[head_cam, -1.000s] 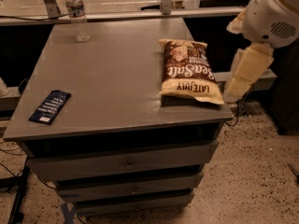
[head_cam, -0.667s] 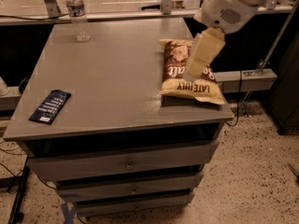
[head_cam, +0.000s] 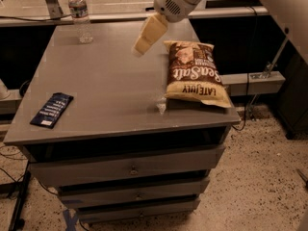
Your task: Move water bottle near rxbar blueberry
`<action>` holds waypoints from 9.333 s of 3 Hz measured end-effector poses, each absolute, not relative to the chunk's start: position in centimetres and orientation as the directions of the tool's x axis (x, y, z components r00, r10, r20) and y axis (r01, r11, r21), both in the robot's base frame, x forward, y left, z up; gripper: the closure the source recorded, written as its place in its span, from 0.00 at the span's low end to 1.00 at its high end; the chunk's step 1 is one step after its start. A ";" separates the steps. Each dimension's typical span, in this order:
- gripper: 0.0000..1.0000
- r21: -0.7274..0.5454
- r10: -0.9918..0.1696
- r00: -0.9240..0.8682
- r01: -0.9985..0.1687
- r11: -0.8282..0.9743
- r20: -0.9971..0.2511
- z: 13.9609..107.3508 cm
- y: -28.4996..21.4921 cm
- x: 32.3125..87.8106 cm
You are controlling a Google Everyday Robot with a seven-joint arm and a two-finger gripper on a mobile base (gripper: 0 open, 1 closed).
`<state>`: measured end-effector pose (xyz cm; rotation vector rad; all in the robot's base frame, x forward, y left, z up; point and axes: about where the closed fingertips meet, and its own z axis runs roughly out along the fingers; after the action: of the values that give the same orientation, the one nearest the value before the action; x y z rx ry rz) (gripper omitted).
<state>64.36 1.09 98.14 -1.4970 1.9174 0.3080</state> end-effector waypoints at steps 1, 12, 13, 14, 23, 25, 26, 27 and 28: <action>0.00 -0.214 -0.766 -0.111 -0.926 0.311 -0.633 98.1 1.1 64.3; 0.00 -0.094 -0.225 -0.007 -0.894 0.438 -0.974 97.4 17.4 87.0; 0.00 -0.152 -0.303 0.004 -0.872 0.466 -0.953 97.5 13.1 85.3; 0.00 -0.180 -0.374 -0.002 -0.874 0.451 -0.927 97.0 12.1 82.4; 0.00 -0.148 -0.319 -0.066 -0.784 0.603 -0.946 95.4 22.7 86.1; 0.00 -0.147 -0.329 -0.061 -0.809 0.569 -0.942 94.8 25.6 87.9; 0.00 -0.143 -0.331 -0.060 -0.818 0.557 -0.942 94.7 26.6 88.7; 0.00 -0.134 -0.336 -0.070 -0.827 0.547 -0.939 94.1 27.5 89.2; 0.16 -0.126 -0.347 -0.094 -0.818 0.561 -0.933 93.2 26.9 90.0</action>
Offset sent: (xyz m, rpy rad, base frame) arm 0.0132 0.0000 -0.0018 0.0723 -0.0237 -0.0379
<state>89.98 26.91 93.25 -0.9846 1.6834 0.5280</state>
